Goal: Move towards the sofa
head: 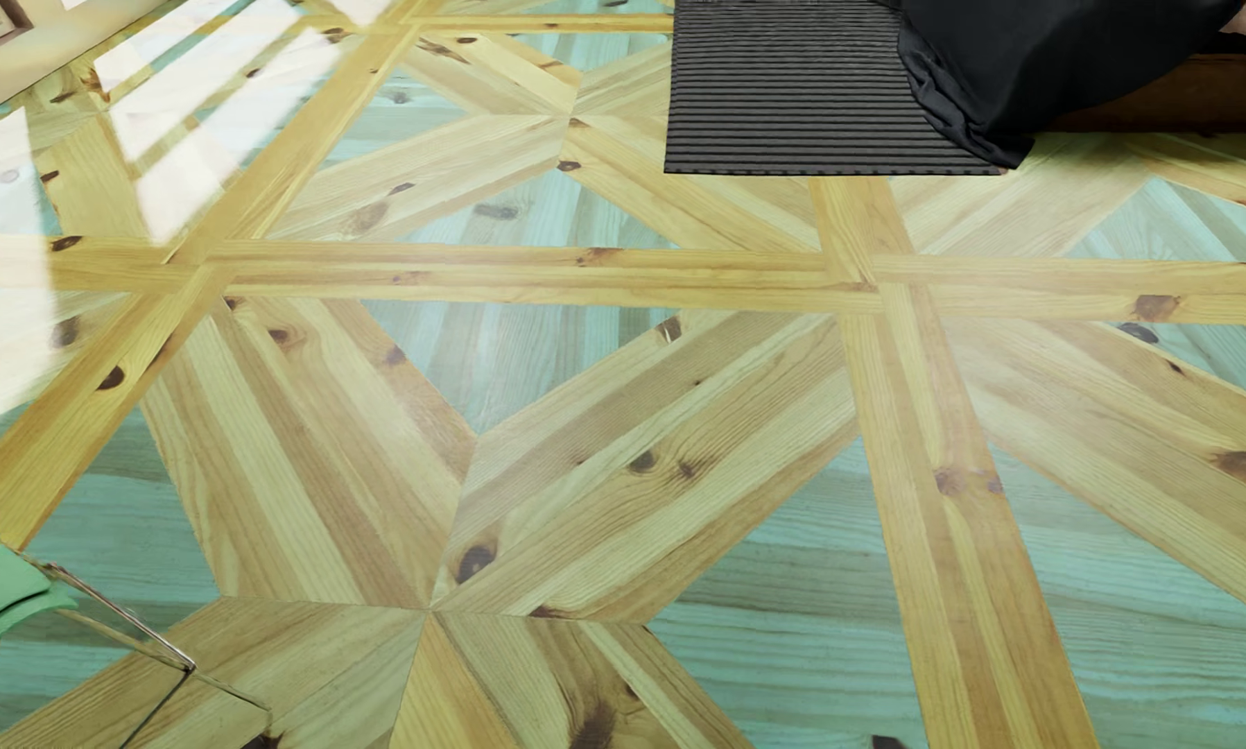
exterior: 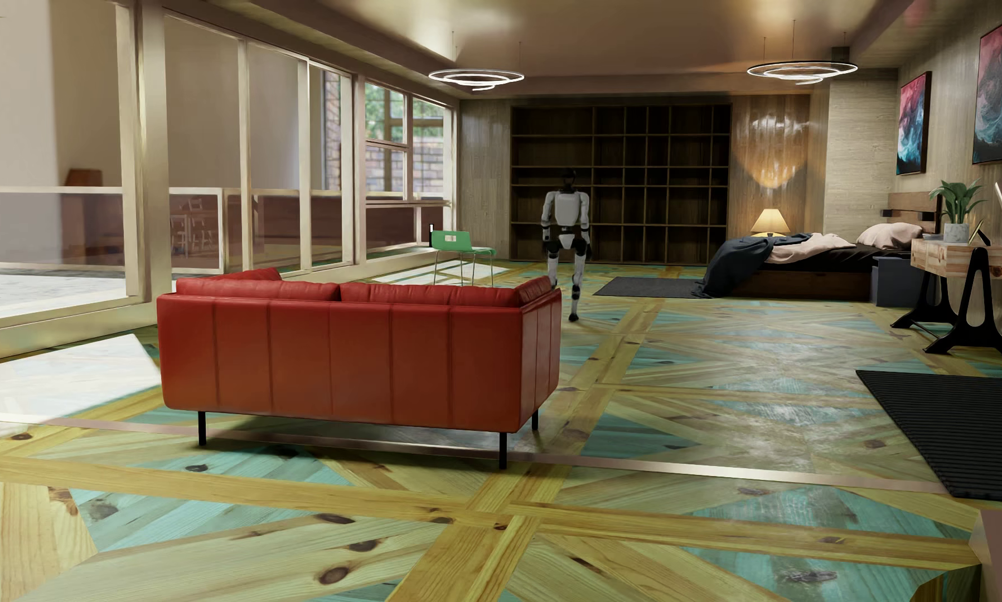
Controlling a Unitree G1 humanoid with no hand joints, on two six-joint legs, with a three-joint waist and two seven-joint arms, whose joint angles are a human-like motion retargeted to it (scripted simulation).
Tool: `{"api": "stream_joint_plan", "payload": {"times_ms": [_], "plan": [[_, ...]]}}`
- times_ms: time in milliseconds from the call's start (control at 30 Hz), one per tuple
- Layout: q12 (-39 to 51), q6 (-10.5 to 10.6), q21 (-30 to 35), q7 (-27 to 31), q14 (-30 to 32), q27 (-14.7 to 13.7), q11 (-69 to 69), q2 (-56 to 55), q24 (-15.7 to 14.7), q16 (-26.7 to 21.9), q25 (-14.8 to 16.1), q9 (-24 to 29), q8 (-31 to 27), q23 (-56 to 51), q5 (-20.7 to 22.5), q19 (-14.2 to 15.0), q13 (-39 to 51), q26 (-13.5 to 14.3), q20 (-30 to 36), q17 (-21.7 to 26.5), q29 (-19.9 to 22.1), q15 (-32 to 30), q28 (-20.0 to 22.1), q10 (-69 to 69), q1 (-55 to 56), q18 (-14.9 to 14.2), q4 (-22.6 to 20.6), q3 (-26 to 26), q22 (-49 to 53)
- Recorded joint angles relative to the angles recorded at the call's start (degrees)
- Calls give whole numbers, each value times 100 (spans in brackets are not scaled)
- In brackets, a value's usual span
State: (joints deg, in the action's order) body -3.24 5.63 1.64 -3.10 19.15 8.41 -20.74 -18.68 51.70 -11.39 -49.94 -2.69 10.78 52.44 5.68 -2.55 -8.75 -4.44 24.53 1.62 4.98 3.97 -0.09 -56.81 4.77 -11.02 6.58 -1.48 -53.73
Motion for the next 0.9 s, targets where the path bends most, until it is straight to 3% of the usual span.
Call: {"api": "stream_joint_plan", "payload": {"times_ms": [33,67,133,200,267,300,367,433,500,533,600,667,700,733,800,867,900], "plan": [[-67,74,45,304,257,-123,-104,140,44,-229,-49,40,128,45,113,-28,142,124,91,-27,100,207,-219,-771,510,-238,38,12,80],[-121,135,129,609,38,-183,-149,322,-1,-346,-108,83,257,0,209,-37,236,61,19,-41,184,385,-266,-1295,980,-314,-74,10,141],[-283,210,239,977,-833,-182,-206,700,-286,-283,-230,153,360,70,356,-49,507,-345,-469,-48,334,671,232,-1589,1754,-197,-92,47,166],[-494,229,179,1040,-2020,-141,-264,1025,-699,-65,-179,189,245,65,435,-56,828,-601,-1088,-11,318,896,793,-935,2309,357,-38,191,399],[-614,200,172,917,-2518,-253,-136,1377,-882,95,-75,198,66,-124,453,-50,1054,-548,-1277,77,386,1010,912,485,2603,819,-57,375,606],[-635,177,249,799,-2405,-356,-38,1546,-840,128,-40,195,-28,-252,460,-43,1131,-490,-1237,140,442,1045,852,1344,2659,894,-62,455,663],[-656,132,490,534,-1805,-539,187,1890,-707,223,40,182,-191,-465,484,-25,1236,-418,-1182,274,493,1095,759,3116,2610,713,-115,563,700],[-661,94,641,-60,-1659,-565,378,2244,-620,377,240,171,-309,-562,505,12,1273,-432,-1193,340,418,1137,758,4334,2454,666,-88,596,630],[-633,33,649,-312,-1103,-476,394,2552,-502,510,541,148,-448,-571,459,97,1217,-462,-1140,323,334,1136,697,4392,2319,1219,-159,623,453],[-608,-22,644,-302,-906,-404,294,2703,-429,576,647,127,-521,-547,388,168,1152,-482,-1104,319,334,1047,636,4306,2189,1272,-224,636,323],[-520,-198,603,-452,-1080,-168,-93,2841,-281,713,723,77,-599,-407,122,366,939,-559,-1082,319,366,598,501,4145,1900,1500,-407,633,30],[-405,-391,657,-532,-1458,7,-1042,2615,-216,816,623,45,-701,-242,-206,980,694,-540,-1159,382,114,-278,397,3941,1637,1695,-693,626,-77],[-339,-477,757,-571,-1666,-23,-1811,2310,-220,865,516,52,-800,-212,-384,1453,601,-456,-1212,501,-129,-760,399,3777,1561,1748,-856,624,-23],[-272,-561,824,-605,-1877,-106,-2716,1925,-227,909,375,73,-823,-220,-552,1663,518,-357,-1252,651,-353,-1232,458,3615,1482,1783,-1018,631,84],[-93,-746,833,-666,-2270,-47,-4416,1001,-235,974,207,132,-742,-192,-1079,1676,432,-157,-1353,869,-390,-2015,718,3357,1321,1798,-1374,662,257],[189,-932,620,-512,-2527,263,-5281,143,-234,1021,213,176,-1093,-127,-1421,1575,354,-144,-1482,896,-111,-1009,969,3314,1059,1819,-1751,619,296],[352,-1001,514,-320,-2632,361,-5277,-191,-229,1035,250,185,-1117,-117,-1578,1290,295,-181,-1532,860,-7,-555,1040,3308,928,1831,-1906,577,283]]}}
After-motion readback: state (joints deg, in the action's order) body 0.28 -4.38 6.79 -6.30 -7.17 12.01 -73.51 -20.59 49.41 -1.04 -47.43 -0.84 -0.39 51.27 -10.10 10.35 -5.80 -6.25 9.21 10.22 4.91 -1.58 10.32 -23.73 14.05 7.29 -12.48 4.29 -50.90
